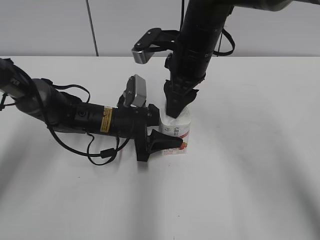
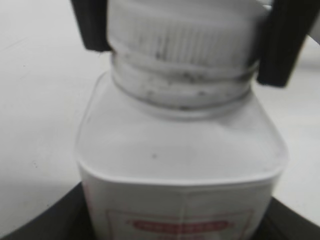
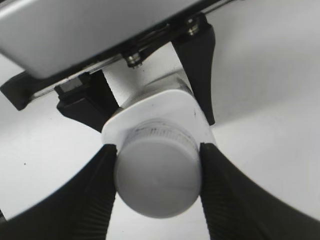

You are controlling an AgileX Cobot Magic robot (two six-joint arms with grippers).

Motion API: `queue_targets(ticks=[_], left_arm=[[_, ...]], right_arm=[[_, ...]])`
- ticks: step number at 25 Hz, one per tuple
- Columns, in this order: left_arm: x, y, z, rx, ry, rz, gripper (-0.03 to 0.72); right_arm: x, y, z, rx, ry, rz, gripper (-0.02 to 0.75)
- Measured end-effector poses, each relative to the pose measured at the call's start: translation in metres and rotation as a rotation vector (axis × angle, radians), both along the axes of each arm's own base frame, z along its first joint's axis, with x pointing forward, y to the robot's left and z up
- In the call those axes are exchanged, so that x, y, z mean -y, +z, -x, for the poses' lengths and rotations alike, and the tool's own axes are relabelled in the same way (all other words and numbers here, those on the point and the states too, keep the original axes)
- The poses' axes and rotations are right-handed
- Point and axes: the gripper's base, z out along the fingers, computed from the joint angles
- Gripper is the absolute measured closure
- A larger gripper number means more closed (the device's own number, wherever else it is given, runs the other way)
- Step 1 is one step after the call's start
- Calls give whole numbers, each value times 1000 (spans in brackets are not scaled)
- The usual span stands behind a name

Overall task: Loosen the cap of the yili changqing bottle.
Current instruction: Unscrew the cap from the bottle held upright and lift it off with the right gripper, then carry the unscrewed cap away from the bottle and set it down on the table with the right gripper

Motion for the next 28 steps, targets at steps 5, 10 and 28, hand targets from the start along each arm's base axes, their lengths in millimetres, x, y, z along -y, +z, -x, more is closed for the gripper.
queue_targets(ticks=[5, 10, 28], left_arm=[[0, 0, 0, 0, -1, 0, 259], [0, 0, 0, 0, -1, -1, 259], [0, 0, 0, 0, -1, -1, 259]], right_arm=[[0, 0, 0, 23, 87, -2, 341], [0, 1, 0, 32, 112, -5, 341], [12, 43, 6, 101, -91, 8, 344]])
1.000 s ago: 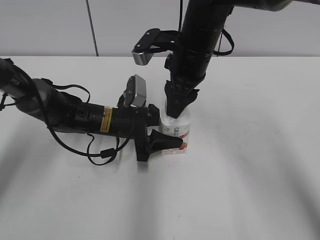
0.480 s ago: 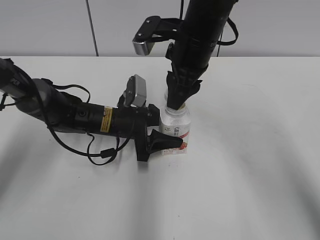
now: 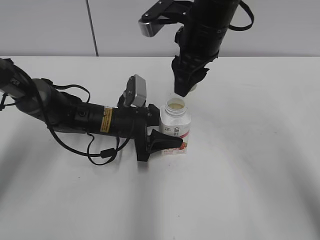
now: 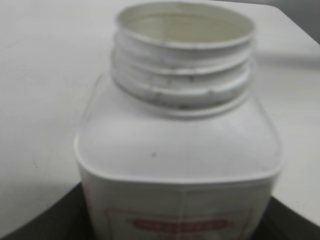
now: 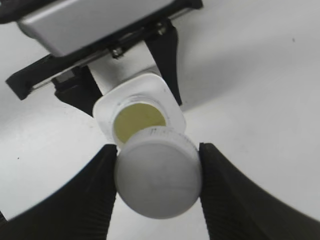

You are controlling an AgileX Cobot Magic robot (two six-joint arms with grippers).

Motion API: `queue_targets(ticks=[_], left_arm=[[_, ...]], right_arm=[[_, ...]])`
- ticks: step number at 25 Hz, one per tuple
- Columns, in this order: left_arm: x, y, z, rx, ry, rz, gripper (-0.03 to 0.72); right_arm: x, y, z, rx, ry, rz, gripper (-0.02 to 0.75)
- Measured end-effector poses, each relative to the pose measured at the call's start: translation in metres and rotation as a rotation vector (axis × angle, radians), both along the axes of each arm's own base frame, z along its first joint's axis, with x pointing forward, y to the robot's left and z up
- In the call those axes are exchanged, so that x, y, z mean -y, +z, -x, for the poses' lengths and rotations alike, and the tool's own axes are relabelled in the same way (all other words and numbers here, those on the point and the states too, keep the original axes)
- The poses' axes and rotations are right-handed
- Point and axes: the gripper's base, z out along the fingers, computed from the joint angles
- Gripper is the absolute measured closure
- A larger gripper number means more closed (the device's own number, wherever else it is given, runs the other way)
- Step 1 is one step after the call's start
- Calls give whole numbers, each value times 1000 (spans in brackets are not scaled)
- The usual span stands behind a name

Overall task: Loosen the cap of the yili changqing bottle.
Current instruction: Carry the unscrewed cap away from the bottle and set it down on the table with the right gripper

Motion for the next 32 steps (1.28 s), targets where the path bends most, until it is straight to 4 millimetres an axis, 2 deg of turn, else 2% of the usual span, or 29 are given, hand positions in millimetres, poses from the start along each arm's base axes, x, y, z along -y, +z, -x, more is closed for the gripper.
queue_targets(ticks=[7, 13, 17, 21, 26, 32], left_arm=[[0, 0, 0, 0, 1, -1, 259], [0, 0, 0, 0, 1, -1, 259], [0, 0, 0, -1, 1, -1, 259], [0, 0, 0, -1, 1, -1, 259], [0, 0, 0, -1, 1, -1, 259], [0, 0, 0, -1, 1, -1, 259]], right_arm=[[25, 0, -15, -26, -332, 21, 345], [84, -1, -42, -76, -683, -9, 345], [122, -17, -48, -144, -823, 4, 345], [148, -43, -45, -194, -915, 20, 346], [170, -72, -32, -206, -998, -4, 346], [197, -89, -12, -191, -1093, -34, 346]])
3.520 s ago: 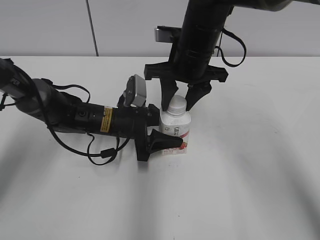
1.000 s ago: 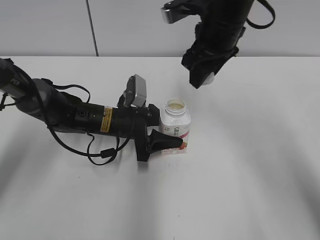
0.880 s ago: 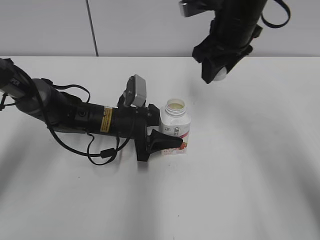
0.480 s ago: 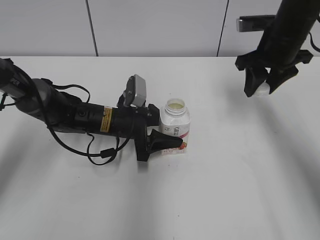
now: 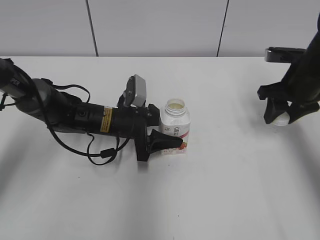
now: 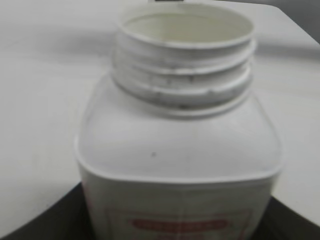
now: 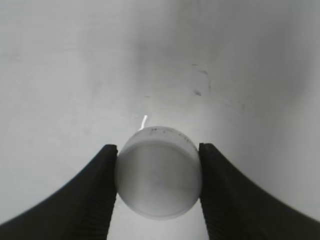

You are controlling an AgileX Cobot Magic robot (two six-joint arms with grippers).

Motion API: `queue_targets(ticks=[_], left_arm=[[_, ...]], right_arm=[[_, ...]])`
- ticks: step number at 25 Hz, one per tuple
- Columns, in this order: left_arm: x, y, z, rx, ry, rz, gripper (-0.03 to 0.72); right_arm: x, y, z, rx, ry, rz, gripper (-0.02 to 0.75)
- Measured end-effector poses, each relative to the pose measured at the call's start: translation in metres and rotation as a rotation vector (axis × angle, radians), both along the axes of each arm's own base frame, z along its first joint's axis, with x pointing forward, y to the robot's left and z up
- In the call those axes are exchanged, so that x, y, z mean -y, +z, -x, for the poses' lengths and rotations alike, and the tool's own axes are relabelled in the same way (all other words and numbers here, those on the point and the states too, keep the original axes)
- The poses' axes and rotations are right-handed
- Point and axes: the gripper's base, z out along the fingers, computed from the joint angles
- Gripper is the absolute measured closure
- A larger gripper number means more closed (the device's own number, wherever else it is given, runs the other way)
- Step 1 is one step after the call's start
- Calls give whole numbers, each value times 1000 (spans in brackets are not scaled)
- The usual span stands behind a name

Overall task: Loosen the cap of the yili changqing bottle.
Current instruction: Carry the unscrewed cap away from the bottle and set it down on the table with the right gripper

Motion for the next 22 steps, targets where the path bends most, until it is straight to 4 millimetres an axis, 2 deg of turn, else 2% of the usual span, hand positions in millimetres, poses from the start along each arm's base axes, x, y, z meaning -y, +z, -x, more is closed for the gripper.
queue_targets(ticks=[8, 22], left_arm=[[0, 0, 0, 0, 0, 0, 259], [0, 0, 0, 0, 0, 1, 259]], right_arm=[[38, -34, 19, 18, -134, 10, 349], [44, -36, 16, 87, -145, 30, 349]])
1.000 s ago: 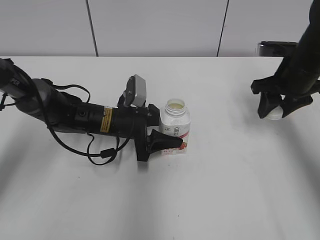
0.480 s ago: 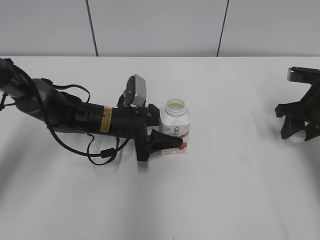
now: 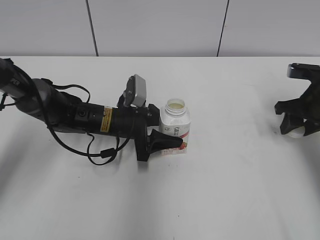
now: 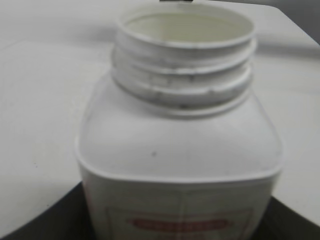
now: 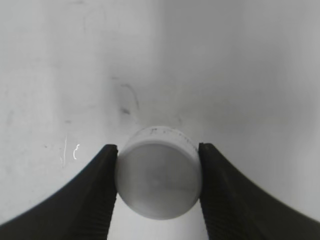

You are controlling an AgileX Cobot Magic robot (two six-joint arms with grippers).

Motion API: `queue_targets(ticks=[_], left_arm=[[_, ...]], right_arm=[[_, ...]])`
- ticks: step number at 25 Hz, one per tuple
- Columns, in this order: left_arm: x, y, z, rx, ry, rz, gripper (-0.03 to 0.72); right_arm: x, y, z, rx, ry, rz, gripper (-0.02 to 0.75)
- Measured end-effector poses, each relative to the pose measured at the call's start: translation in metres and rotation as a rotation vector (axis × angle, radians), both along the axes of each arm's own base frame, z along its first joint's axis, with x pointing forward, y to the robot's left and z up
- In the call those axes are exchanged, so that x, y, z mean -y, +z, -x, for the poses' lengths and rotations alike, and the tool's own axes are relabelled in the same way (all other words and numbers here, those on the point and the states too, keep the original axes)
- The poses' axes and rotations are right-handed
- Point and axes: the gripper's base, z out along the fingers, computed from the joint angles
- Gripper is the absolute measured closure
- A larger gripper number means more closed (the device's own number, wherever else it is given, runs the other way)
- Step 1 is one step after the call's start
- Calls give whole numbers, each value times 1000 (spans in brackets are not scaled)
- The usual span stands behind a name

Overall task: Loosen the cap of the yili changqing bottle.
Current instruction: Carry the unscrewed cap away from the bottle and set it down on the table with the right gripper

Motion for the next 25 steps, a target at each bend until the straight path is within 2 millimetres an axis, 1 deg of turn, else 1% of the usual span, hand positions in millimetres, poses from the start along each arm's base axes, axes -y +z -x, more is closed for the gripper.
queue_targets(ticks=[9, 16, 25], left_arm=[[0, 0, 0, 0, 0, 0, 259], [0, 0, 0, 0, 0, 0, 259], [0, 0, 0, 0, 0, 0, 259]], right_arm=[[0, 0, -1, 7, 0, 2, 350], [0, -12, -1, -24, 0, 2, 350], [0, -17, -1, -36, 0, 2, 350]])
